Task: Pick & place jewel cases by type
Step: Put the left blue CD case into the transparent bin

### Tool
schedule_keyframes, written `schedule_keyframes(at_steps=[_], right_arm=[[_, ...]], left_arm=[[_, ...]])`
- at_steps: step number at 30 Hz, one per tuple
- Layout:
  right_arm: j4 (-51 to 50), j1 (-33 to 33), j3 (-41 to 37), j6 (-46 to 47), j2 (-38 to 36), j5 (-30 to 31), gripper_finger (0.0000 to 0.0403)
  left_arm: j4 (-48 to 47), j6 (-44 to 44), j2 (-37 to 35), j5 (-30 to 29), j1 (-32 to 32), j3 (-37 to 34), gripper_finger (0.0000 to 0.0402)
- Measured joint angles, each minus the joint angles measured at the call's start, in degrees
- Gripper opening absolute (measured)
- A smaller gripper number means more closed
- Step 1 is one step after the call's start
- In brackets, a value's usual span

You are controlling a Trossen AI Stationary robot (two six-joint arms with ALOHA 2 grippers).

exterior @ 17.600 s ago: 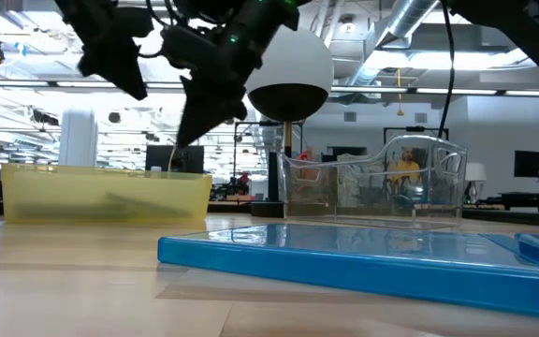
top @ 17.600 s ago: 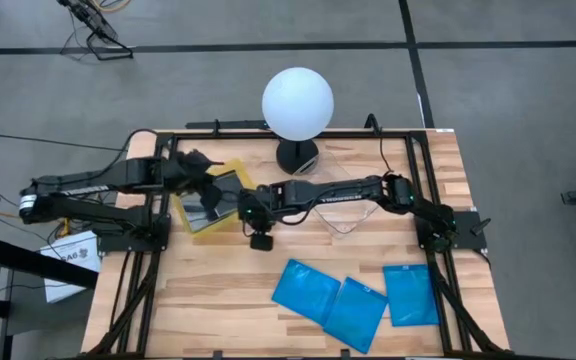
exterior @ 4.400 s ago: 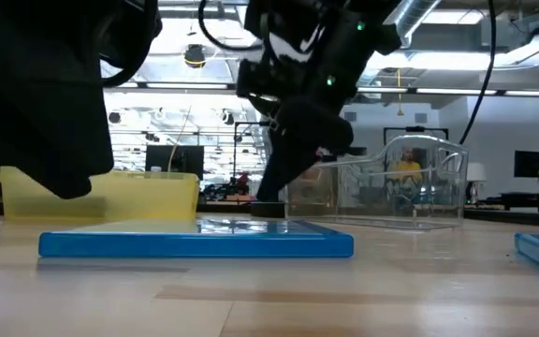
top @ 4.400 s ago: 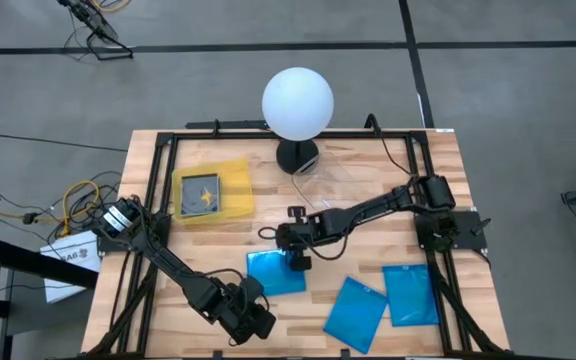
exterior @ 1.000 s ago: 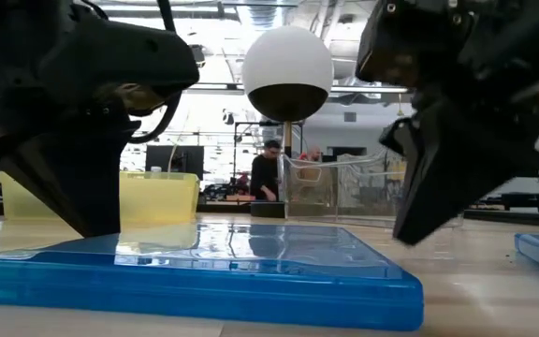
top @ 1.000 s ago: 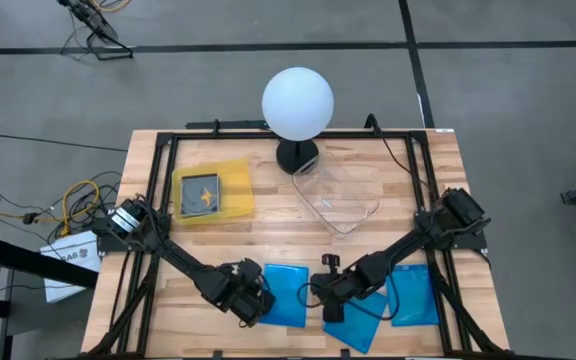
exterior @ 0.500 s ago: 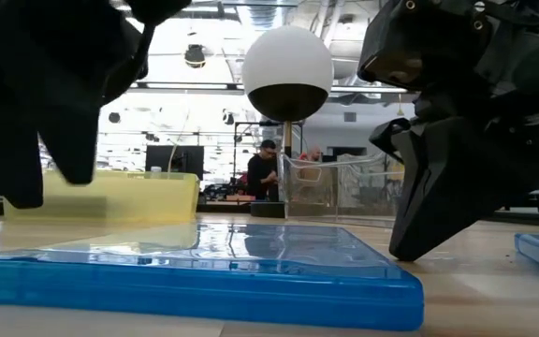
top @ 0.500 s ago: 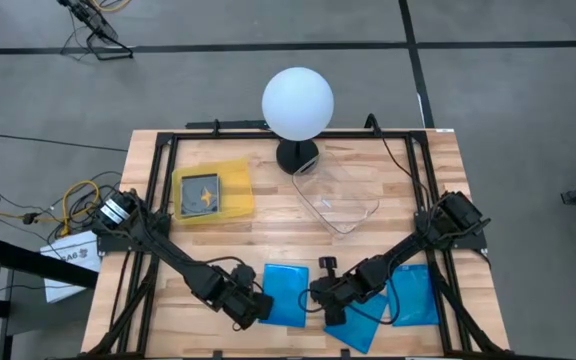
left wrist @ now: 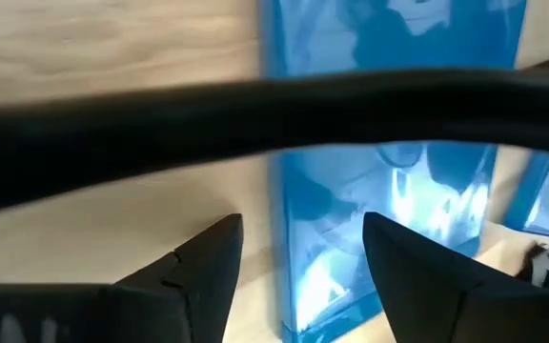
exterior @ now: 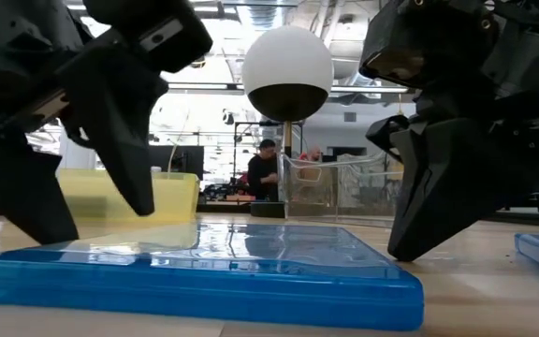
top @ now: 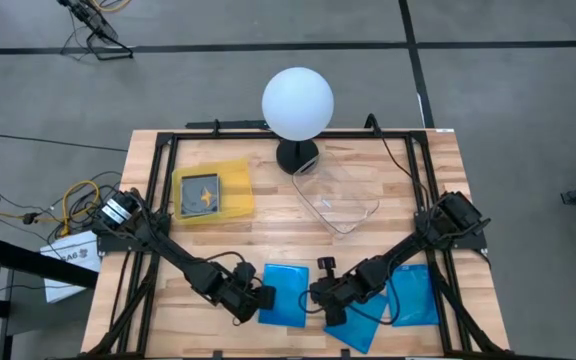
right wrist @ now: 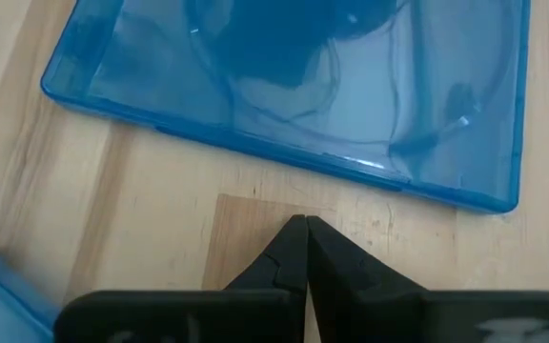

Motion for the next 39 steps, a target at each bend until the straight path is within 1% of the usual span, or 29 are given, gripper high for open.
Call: schedule_keyframes(at_steps=[10,18,24,29,36,39], right_arm=[[6.4,-1.6,0.0,-0.5,2.0,-0.6,0.0],[11.3,-2.7,-0.3,-0.6,2.4,-2.1,0.0],[11.4,-3.6,0.2,-1.9,2.4,-2.7,0.0],[11.5,-4.5,0.2,-2.1,2.4,-2.9,0.0],[11.2,-5.3,0.3,-3.4,2.4,-3.0,0.0],[11.2,-5.3,0.4,-3.5,2.4,-2.6,0.0]], left_arm=[[-0.5,0.7,-0.1,0.6,1.0,0.0,0.0215],[1.6,4.9,-0.1,0.4,2.7,-0.1,0.0215],[1.9,5.8,-0.1,2.5,3.6,-0.1,0.0215],[3.0,7.4,-0.2,2.2,3.8,0.0,0.0215],[1.6,11.4,-0.1,5.7,4.6,2.9,0.0215],[0.5,12.6,-0.1,5.8,4.6,4.0,0.0215]])
